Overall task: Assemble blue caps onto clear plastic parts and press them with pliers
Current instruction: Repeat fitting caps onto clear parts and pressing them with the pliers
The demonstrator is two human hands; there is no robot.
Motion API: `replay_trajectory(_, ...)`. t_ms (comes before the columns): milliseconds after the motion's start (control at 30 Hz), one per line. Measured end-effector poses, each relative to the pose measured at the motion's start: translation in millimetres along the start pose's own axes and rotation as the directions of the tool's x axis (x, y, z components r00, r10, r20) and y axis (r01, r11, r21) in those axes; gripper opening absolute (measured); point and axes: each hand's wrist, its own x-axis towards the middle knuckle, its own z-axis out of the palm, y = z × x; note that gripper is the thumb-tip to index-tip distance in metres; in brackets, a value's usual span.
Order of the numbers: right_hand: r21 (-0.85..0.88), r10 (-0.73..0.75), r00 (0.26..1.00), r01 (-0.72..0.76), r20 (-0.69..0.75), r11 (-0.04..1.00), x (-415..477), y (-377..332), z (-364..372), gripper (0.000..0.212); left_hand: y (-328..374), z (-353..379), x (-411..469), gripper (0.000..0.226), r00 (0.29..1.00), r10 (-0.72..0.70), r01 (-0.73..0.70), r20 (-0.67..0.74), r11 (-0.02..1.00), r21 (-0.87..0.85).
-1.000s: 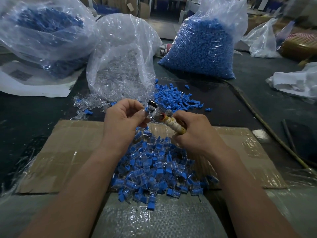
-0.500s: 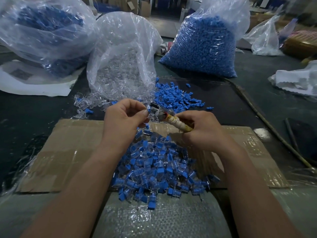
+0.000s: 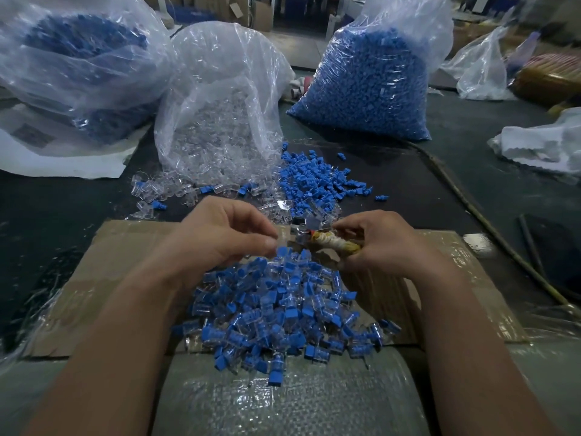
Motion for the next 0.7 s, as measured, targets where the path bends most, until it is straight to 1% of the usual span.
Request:
replay_trajectory(100, -0.019, -0.001, 1.0, 0.002, 0.018, 1.0, 0.7, -1.5, 2.3, 0.063, -0.9, -2.2, -1.8, 0.014, 0.995, 0.009, -0.014, 0.097, 0.999, 0.051)
replay_trajectory(167, -0.028, 0.002, 1.0, -0.001, 0.028, 1.0, 1.2, -2.9, 2.9, 0.065, -1.3, -2.4, -2.9, 0.015, 0.994, 0.005, -0.012, 0.111, 0.997, 0.07)
replay_trajectory(200, -0.026, 0.004, 0.999, -0.003, 0.038, 1.0, 1.5, -3.4, 2.9, 0.068, -1.3, -2.6, -2.9, 0.016, 0.996, 0.0, -0.005, 0.091, 0.999, 0.052)
replay_trajectory(233, -0.025, 0.006, 0.999, -0.005, 0.052, 1.0, 1.7, -4.0, 3.0, 0.071, -1.8, -2.9, -2.0, 0.016, 0.999, -0.003, 0.002, 0.047, 1.0, 0.022)
replay_trajectory(300, -0.019, 0.008, 0.997, -0.007, 0.081, 1.0, 1.6, -4.9, 2.9, 0.078, -4.1, -4.7, 0.9, 0.013, 0.996, 0.004, -0.006, -0.087, 1.0, -0.017)
replay_trajectory(367, -0.011, 0.01, 0.994, -0.009, 0.105, 1.0, 0.8, -4.7, 2.3, 0.08, -6.9, -7.8, 5.4, 0.007, 0.972, 0.021, -0.023, -0.233, 1.0, -0.009)
replay_trajectory(400, -0.01, 0.013, 0.993, -0.012, 0.116, 1.0, 0.7, -4.7, 2.1, 0.08, -8.2, -9.6, 8.4, 0.004, 0.953, 0.029, -0.025, -0.302, 1.0, 0.017)
replay_trajectory(433, -0.008, 0.015, 0.992, -0.014, 0.127, 1.0, 0.3, -4.4, 2.2, 0.08, -11.2, -12.1, 12.1, 0.008, 0.929, 0.045, -0.02, -0.368, 0.997, 0.071)
replay_trajectory(500, -0.002, 0.012, 0.99, -0.012, 0.143, 1.0, 0.9, -2.1, 1.8, 0.078, -14.7, -14.7, 20.7, 0.014, 0.891, 0.082, 0.024, -0.446, 0.974, 0.227)
replay_trajectory(567, 0.01, 0.015, 0.988, -0.017, 0.151, 1.0, 2.0, 1.2, 1.0, 0.072, -14.0, -12.7, 29.4, 0.014, 0.887, 0.116, 0.055, -0.447, 0.935, 0.35)
replay_trajectory(633, 0.051, 0.025, 0.989, -0.033, 0.148, 0.998, 3.2, 4.6, 1.0, 0.065, -12.5, -7.2, 39.4, 0.008, 0.909, 0.121, 0.063, -0.4, 0.907, 0.416)
replay_trajectory(700, 0.098, 0.022, 0.992, -0.035, 0.123, 0.995, 4.0, 6.4, 2.3, 0.058, -11.5, -0.6, 49.1, 0.013, 0.934, 0.118, 0.08, -0.337, 0.851, 0.52)
